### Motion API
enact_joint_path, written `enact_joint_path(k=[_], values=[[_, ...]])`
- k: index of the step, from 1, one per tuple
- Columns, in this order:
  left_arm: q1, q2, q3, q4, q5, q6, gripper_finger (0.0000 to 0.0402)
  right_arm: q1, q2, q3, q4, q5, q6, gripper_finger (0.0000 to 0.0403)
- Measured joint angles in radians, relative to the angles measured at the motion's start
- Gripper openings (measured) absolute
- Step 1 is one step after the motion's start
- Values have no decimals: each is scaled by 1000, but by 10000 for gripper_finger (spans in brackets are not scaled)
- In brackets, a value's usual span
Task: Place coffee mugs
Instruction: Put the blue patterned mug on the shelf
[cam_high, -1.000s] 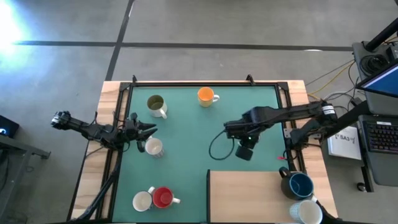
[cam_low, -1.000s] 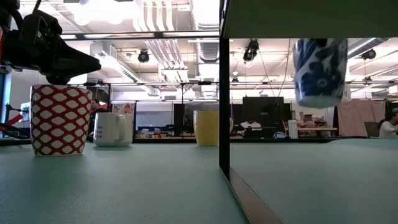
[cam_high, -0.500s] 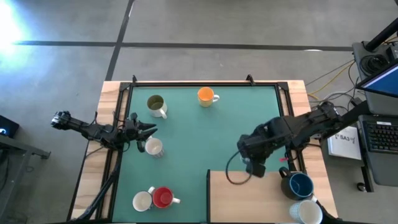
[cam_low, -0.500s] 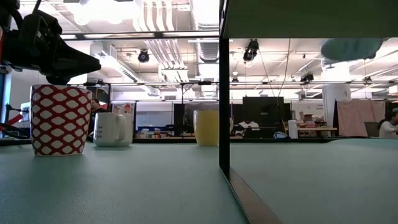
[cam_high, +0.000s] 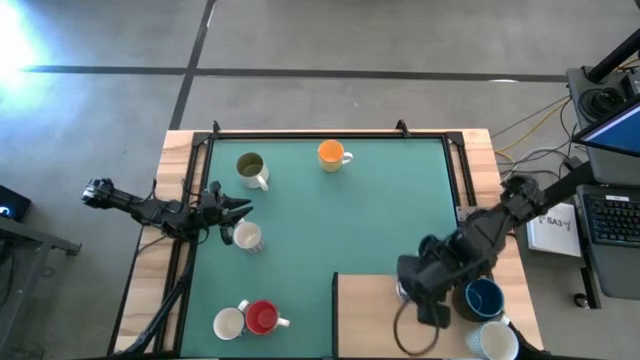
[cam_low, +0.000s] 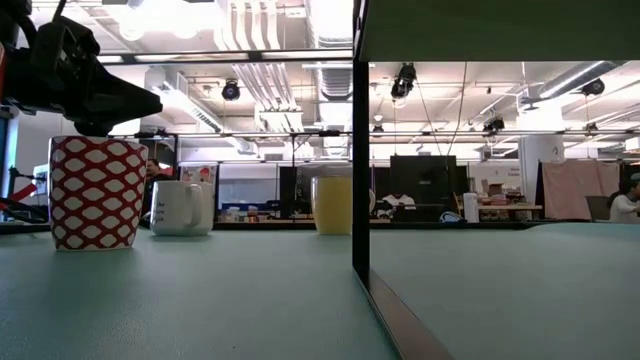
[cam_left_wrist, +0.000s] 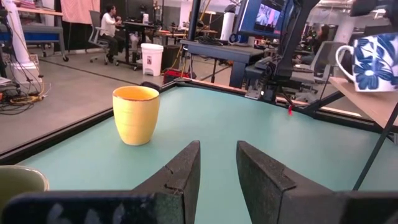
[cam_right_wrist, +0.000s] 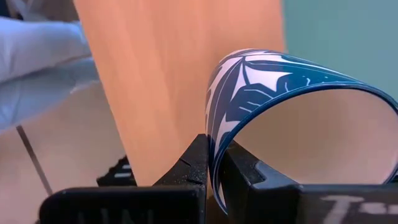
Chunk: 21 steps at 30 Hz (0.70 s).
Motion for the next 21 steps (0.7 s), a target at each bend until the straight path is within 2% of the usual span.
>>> enact_joint_path(k=[14, 21], values=[[0, 0, 0, 0, 0, 0, 87, 149, 46, 16, -6, 24, 61, 13], [0, 0, 0, 0, 0, 0, 87, 174, 47, 26, 1, -66, 80, 13]])
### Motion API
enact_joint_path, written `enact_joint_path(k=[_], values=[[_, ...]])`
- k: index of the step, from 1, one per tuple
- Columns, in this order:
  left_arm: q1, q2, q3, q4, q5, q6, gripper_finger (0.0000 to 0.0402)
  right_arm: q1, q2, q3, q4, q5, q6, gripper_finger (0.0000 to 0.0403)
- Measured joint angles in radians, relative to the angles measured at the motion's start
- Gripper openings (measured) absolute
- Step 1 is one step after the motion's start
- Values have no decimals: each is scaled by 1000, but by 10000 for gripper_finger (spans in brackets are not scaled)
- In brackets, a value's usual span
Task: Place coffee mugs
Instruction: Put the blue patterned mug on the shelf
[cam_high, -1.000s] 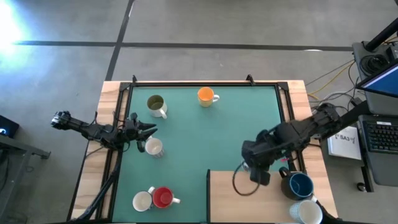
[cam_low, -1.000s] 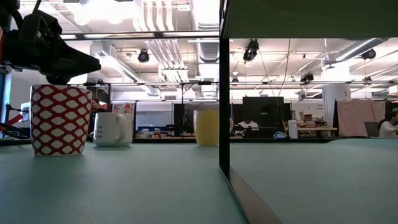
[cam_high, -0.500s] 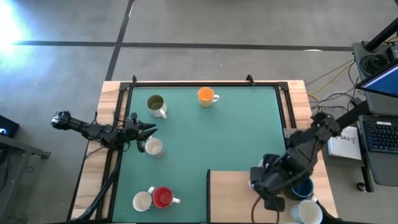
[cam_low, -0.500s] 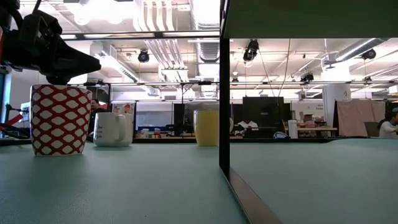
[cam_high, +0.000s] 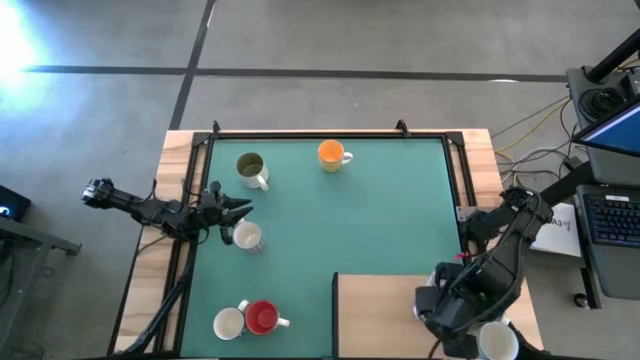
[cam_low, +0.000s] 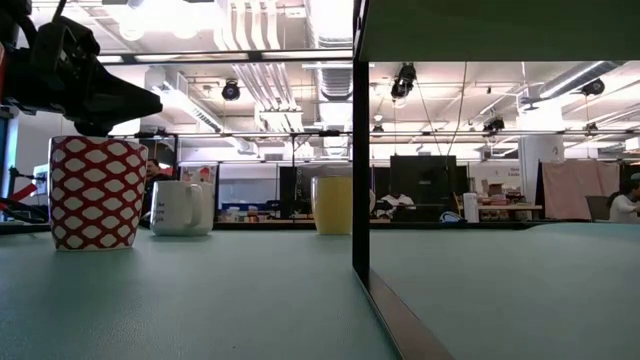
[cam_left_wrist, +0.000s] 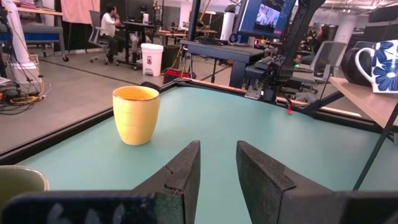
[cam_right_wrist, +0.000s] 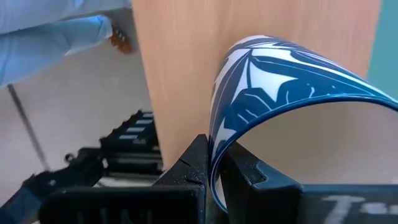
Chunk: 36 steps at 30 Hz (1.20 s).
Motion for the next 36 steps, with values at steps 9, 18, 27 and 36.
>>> enact_joint_path(k=[9, 18, 27, 36], values=[[0, 0, 0, 0, 0, 0, 87, 21, 19, 2, 3, 7, -5, 13], [0, 1, 0, 0, 0, 0, 87, 27, 34, 1, 21, -2, -26, 30], [0, 1, 0, 0, 0, 0, 87, 28, 40, -5, 37, 23, -58, 70], [0, 1, 0, 0, 0, 0, 87, 27, 32, -4, 41, 23, -48, 70]])
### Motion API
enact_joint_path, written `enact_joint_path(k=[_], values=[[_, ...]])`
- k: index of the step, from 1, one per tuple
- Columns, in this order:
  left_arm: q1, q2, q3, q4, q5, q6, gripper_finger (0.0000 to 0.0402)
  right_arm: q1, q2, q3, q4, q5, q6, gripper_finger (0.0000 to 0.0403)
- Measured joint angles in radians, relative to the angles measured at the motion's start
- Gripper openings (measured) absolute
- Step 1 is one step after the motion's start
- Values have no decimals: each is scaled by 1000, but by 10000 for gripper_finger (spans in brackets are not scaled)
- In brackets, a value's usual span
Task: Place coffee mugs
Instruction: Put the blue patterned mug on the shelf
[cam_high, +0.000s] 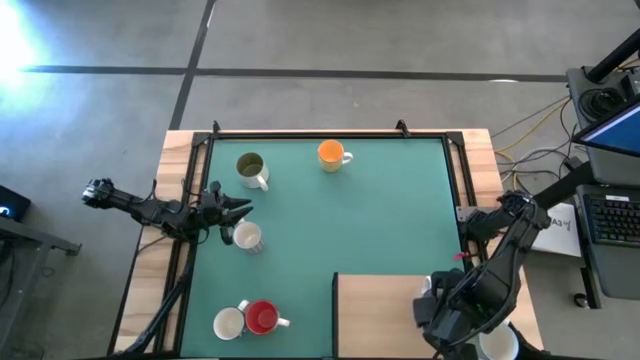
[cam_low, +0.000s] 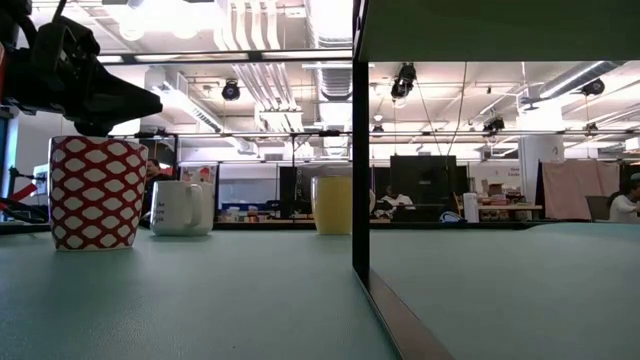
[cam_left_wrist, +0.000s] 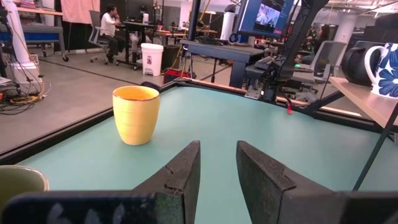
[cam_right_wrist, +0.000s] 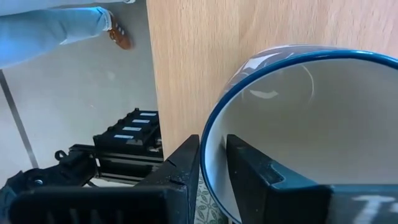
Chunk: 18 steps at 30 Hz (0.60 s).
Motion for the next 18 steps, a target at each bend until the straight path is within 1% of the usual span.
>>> enact_joint_path(k=[5, 12, 18], values=[[0, 0, 0, 0, 0, 0, 87, 0, -11, 2, 1, 1, 23, 72], [0, 0, 0, 0, 0, 0, 87, 0, -31, 2, 3, 33, 28, 72], [0, 0, 0, 0, 0, 0, 87, 0, -40, 70, -32, 119, 39, 70]])
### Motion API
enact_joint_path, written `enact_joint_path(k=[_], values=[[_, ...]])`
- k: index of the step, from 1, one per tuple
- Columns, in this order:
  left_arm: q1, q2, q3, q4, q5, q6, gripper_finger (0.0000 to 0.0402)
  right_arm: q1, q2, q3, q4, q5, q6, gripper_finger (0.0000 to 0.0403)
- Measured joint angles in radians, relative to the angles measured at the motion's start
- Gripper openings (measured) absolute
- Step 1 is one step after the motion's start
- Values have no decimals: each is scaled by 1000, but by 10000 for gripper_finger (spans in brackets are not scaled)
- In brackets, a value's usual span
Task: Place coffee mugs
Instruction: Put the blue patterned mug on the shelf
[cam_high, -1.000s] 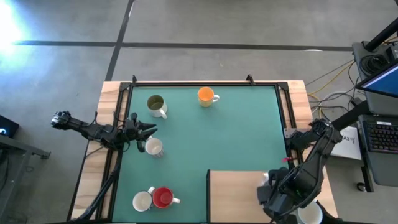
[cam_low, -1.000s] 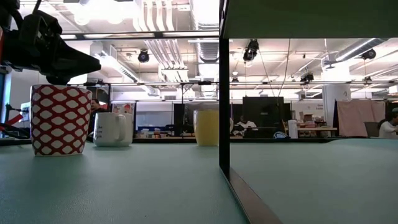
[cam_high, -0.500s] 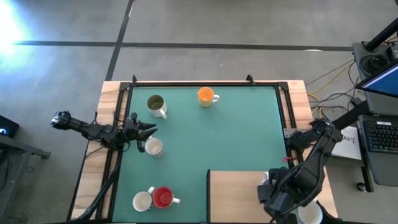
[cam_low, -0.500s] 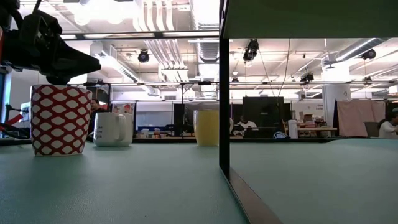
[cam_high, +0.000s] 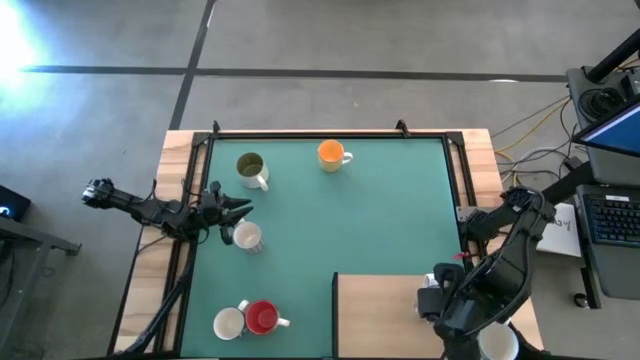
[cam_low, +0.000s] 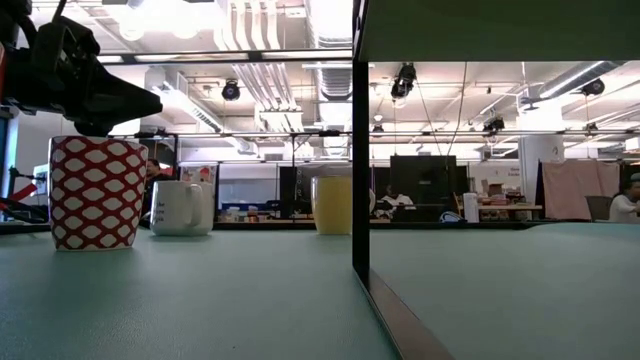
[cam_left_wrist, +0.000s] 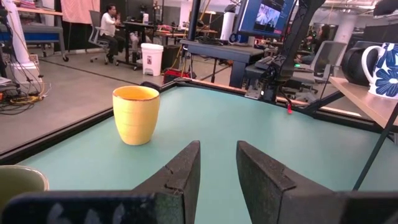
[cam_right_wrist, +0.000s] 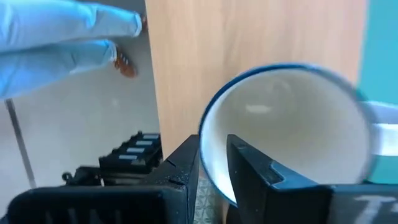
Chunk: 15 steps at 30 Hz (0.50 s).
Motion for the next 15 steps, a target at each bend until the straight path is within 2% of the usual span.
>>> enact_joint_path(k=[6, 15], values=[[0, 0, 0, 0, 0, 0, 87, -2, -3, 46, -7, 90, 13, 68], [0, 0, 0, 0, 0, 0, 87, -18, -6, 21, -8, 213, -52, 68]])
